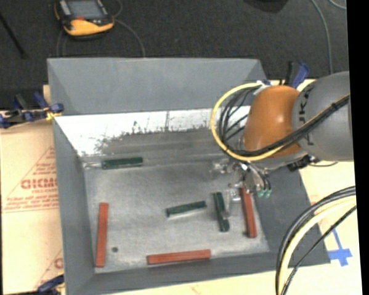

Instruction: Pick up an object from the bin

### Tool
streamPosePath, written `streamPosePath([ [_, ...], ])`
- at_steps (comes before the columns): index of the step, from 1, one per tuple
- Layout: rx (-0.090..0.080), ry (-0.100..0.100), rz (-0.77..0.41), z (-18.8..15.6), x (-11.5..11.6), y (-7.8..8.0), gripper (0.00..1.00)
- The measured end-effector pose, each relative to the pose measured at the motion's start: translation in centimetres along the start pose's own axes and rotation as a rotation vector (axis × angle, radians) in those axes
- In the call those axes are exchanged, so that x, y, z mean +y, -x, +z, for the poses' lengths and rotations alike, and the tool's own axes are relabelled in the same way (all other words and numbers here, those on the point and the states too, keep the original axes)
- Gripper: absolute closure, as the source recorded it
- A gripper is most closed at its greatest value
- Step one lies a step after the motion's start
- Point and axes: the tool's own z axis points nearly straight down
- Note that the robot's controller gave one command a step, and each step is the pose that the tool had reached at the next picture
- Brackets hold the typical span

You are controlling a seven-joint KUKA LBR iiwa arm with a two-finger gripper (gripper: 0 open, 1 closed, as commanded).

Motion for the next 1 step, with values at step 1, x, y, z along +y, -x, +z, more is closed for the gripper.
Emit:
streamPosePath([
  [1,0.004,0.002,-0.120,2.96,1.16,2.59,1.00],
])
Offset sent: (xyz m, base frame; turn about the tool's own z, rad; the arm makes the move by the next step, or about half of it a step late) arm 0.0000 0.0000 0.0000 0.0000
